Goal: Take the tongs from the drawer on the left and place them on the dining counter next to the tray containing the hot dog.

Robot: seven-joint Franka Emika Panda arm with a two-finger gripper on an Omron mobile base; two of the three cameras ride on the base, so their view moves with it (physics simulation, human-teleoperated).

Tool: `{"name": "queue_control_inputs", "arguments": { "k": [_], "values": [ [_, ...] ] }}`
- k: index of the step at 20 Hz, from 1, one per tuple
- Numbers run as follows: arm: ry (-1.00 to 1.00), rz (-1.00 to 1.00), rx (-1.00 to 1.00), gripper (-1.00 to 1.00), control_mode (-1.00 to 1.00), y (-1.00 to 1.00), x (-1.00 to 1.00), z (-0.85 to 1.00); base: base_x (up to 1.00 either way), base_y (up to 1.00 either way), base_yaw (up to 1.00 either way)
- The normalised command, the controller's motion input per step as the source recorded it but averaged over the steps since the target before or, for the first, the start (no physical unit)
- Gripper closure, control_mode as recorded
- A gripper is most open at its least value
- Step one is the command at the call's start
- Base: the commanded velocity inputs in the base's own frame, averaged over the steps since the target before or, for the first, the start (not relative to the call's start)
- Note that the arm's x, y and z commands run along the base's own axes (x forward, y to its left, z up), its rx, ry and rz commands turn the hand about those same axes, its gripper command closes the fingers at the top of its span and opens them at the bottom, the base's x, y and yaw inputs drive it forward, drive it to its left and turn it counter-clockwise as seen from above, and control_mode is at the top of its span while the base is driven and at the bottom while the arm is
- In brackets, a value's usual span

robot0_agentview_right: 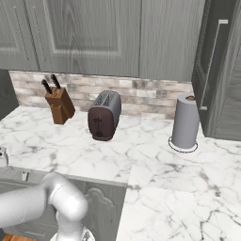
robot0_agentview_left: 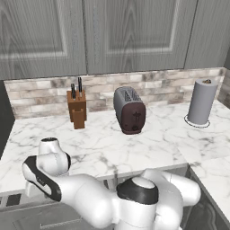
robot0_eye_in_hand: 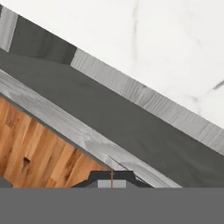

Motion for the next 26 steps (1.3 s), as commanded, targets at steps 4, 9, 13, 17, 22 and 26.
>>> {"name": "queue_control_inputs", "arguments": {
  "k": [4,9,13,17,22,26],
  "values": [
    [0.10,-0.04,-0.11,1.00,-1.00,-0.13,0.05,-0.09,0.00,0.00,0.00],
    [0.02,-0.03,-0.14,1.00,-1.00,-0.12,0.02,-0.26,0.00,0.00,0.00],
    [0.00,-0.02,-0.10,1.00,-1.00,-0.19,0.03,-0.13,0.00,0.00,0.00],
    [0.00,-0.03,-0.05,1.00,-1.00,-0.21,0.05,-0.08,0.00,0.00,0.00],
    [0.00,-0.02,-0.03,1.00,-1.00,-0.23,0.04,-0.17,0.00,0.00,0.00],
    [0.00,-0.03,-0.03,1.00,-1.00,-0.20,0.08,-0.25,0.00,0.00,0.00]
  ]
}}
